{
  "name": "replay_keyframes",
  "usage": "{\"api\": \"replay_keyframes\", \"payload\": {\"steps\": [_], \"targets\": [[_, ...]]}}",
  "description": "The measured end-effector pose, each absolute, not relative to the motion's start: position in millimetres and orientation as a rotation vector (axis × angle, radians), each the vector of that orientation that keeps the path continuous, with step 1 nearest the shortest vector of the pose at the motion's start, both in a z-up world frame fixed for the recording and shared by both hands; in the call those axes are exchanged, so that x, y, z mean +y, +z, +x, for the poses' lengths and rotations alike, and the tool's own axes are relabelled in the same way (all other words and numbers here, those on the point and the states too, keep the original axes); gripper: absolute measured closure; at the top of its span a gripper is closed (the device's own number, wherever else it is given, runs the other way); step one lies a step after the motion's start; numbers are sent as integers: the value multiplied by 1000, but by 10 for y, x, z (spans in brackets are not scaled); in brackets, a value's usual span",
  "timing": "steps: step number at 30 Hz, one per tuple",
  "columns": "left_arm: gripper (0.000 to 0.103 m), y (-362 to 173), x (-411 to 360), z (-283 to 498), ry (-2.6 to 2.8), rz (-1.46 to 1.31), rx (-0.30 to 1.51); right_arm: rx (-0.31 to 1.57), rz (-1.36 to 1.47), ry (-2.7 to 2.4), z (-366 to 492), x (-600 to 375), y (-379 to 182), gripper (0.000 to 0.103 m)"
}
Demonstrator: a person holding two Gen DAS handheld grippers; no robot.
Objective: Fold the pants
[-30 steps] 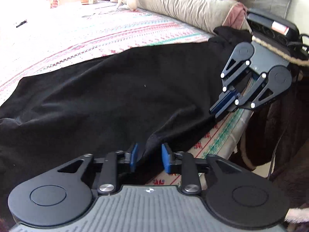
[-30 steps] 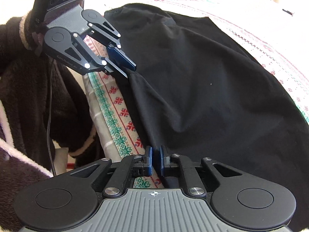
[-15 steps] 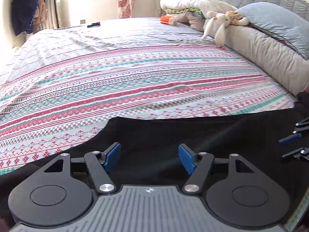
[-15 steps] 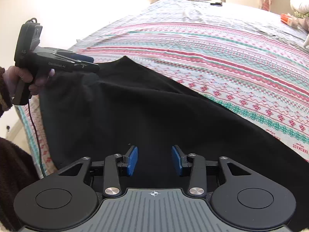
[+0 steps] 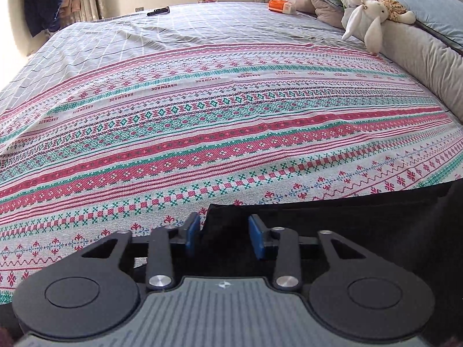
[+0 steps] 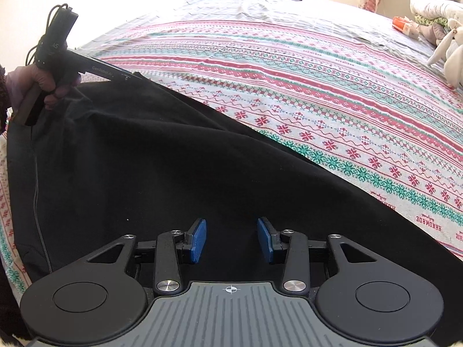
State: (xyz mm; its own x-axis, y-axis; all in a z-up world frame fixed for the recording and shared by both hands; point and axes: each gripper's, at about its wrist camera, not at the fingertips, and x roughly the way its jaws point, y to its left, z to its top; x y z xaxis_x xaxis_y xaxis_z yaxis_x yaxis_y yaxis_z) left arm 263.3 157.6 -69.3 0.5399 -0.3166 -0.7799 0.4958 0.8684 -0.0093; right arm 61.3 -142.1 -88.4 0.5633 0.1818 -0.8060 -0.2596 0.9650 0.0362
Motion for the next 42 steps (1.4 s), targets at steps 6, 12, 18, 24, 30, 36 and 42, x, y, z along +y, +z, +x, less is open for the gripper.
{"api": "replay_keyframes", "payload": {"steps": [6, 12, 18, 24, 30, 36, 42], "targets": [[80, -573, 1752, 2325, -406, 112, 663, 927, -134, 261, 566, -1381, -908, 62], [70, -804, 1577, 2344, -318, 200, 697, 914, -154, 265, 507, -1317, -904, 52], [37, -552, 1543, 2003, -264, 218, 677, 931, -76, 236, 454, -1393, -851, 42], [23, -318, 1544, 1304, -252, 208, 691, 924, -25, 180, 281, -1456, -773, 35], [24, -254, 1437, 667, -376, 143, 702, 928, 1, 83, -104, -1517, -673, 34], [51, -457, 1239, 170, -598, 134, 734, 907, 39, -95, -593, -1670, -639, 33], [58, -719, 1081, -162, -785, 201, 804, 894, 180, -250, -1132, -1989, -714, 32]]}}
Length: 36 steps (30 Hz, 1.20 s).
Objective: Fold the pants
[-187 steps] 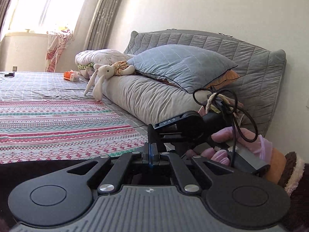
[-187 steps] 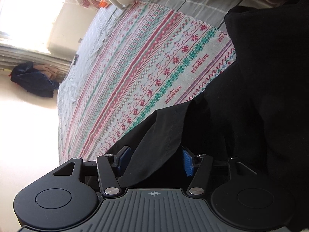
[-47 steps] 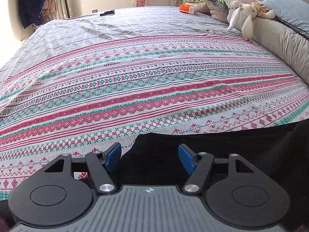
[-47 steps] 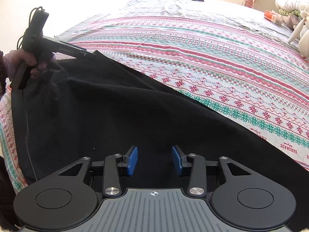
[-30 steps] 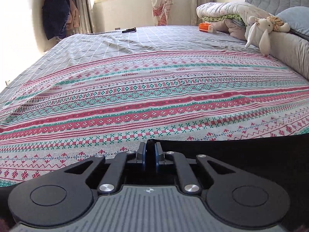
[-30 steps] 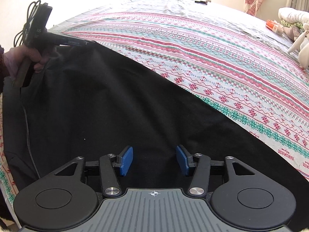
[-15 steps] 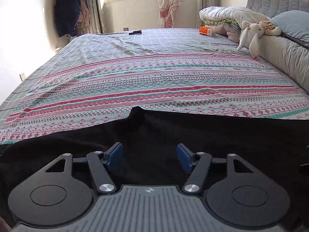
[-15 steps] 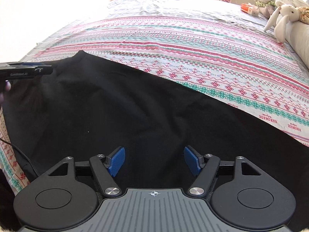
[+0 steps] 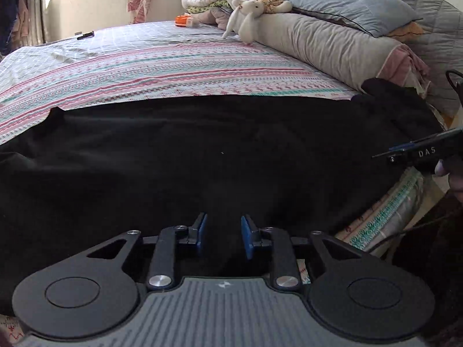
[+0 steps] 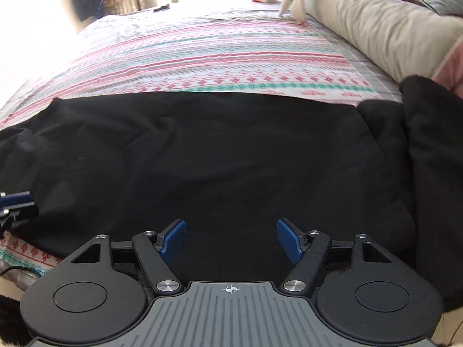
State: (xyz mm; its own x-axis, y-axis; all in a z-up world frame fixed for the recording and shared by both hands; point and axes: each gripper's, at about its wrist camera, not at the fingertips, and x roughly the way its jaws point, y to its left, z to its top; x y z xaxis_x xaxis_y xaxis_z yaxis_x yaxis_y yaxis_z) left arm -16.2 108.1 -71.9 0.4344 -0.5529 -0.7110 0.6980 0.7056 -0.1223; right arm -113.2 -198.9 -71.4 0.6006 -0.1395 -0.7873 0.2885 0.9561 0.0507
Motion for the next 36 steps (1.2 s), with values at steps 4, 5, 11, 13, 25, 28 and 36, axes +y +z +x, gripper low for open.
{"api": "replay_keyframes", "payload": {"steps": [4, 5, 11, 13, 25, 28, 36], "targets": [[57, -778, 1043, -274, -832, 268, 823, 850, 291, -345, -1397, -2213, -719, 32], [58, -754, 1046, -283, -855, 261, 847, 836, 319, -357, -1464, -2246, -712, 32], [54, -661, 1052, -372, -957, 201, 862, 788, 413, -425, -1729, -2412, -719, 26], [45, -659, 1068, -369, -932, 173, 847, 772, 446, -451, -1834, -2437, -728, 25], [26, -519, 1269, -169, -774, -26, 778, 646, 695, -535, -1718, -2741, -935, 29], [26, -521, 1281, -111, -746, -53, 769, 600, 708, -585, -1650, -2781, -982, 36], [23, -540, 1327, 101, -701, -138, 785, 518, 770, -713, -1474, -2855, -1097, 89]]}}
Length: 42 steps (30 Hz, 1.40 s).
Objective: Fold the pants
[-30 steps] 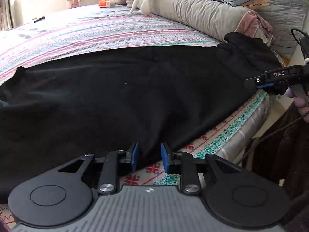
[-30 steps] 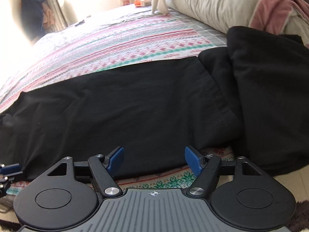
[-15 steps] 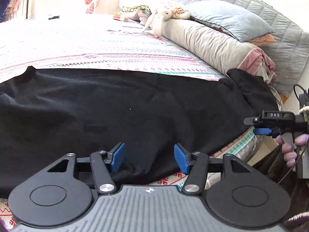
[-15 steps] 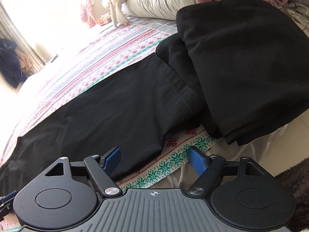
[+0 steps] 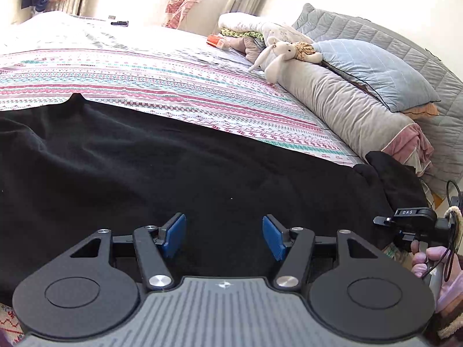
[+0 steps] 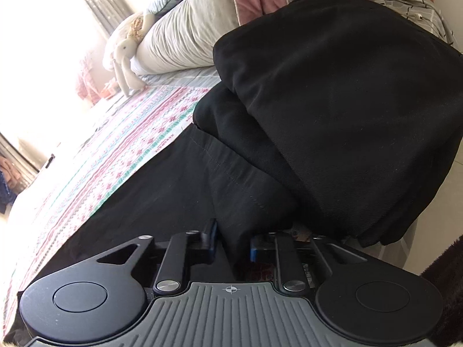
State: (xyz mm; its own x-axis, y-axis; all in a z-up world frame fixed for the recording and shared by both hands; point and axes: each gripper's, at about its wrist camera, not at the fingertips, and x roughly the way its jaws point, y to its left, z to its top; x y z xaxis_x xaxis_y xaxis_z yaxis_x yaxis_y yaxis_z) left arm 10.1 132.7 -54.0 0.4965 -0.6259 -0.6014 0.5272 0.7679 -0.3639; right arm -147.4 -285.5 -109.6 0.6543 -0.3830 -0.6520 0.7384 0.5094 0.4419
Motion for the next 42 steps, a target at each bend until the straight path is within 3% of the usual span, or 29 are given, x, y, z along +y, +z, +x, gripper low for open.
{"api": "replay_keyframes", "payload": {"steps": [1, 6, 13, 22, 29, 39, 42], "targets": [[22, -543, 1339, 131, -698, -145, 790, 517, 752, -714, -1430, -2819, -1083, 97], [13, -574, 1426, 256, -695, -213, 841, 507, 469, -661, -1161, -2345, -787, 98], [12, -662, 1625, 407, -724, -396, 922, 550, 91, -389, -545, -1340, -528, 98], [13, -800, 1916, 514, -740, -708, 1002, 644, -193, -27, -323, -55, -862, 99], [18, -933, 1957, 565, -703, -790, 1118, 653, -257, 49, -462, 306, -1047, 99], [21, -956, 1848, 628, -701, -825, 1161, 613, -133, 60, -473, 152, -713, 99], [32, -930, 1769, 652, -691, -804, 1137, 610, -130, 74, -500, 169, -697, 99]]}}
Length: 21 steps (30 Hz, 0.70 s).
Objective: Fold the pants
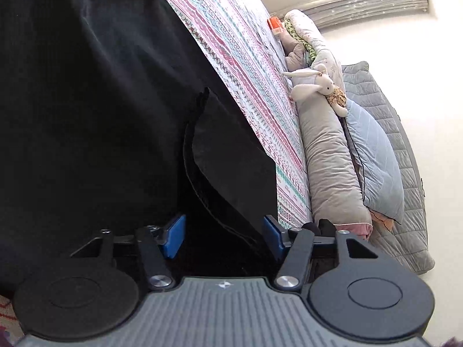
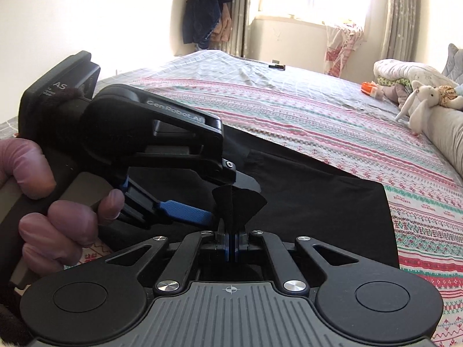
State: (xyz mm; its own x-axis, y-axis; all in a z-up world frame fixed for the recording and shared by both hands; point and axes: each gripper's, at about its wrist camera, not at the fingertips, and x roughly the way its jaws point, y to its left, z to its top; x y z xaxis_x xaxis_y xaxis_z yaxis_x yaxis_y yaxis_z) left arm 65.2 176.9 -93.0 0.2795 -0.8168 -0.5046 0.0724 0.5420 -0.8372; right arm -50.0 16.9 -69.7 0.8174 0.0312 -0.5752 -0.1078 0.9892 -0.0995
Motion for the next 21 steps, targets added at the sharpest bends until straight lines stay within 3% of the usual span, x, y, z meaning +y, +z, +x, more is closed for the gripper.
{"api": "replay_keyframes", "payload": {"steps": [4, 5, 7, 8, 11, 13, 15, 17, 21], "targets": [[44, -915, 1629, 715, -654, -728, 1109, 612, -106, 92, -523, 165, -711, 99], [51, -915, 1599, 728, -640, -704, 1103, 610, -101, 93, -523, 152, -708, 99], [77, -914, 1548, 745, -607, -637, 1087, 616, -89, 100, -524, 133, -723, 99], [80, -899, 1523, 747, -597, -593, 1084, 634, -81, 113, -515, 120, -723, 98], [81, -774, 1469, 728, -551, -426, 1042, 697, -47, 168, -471, 44, -693, 90], [81, -653, 1455, 703, -526, -300, 985, 718, -53, 206, -517, -18, -640, 74], [81, -555, 1468, 680, -495, -191, 926, 723, -62, 230, -527, -88, -582, 46], [81, -512, 1508, 684, -462, -118, 894, 734, -73, 247, -508, -145, -529, 40], [81, -512, 1670, 729, -393, -48, 864, 771, -112, 256, -302, -221, -518, 40]]}}
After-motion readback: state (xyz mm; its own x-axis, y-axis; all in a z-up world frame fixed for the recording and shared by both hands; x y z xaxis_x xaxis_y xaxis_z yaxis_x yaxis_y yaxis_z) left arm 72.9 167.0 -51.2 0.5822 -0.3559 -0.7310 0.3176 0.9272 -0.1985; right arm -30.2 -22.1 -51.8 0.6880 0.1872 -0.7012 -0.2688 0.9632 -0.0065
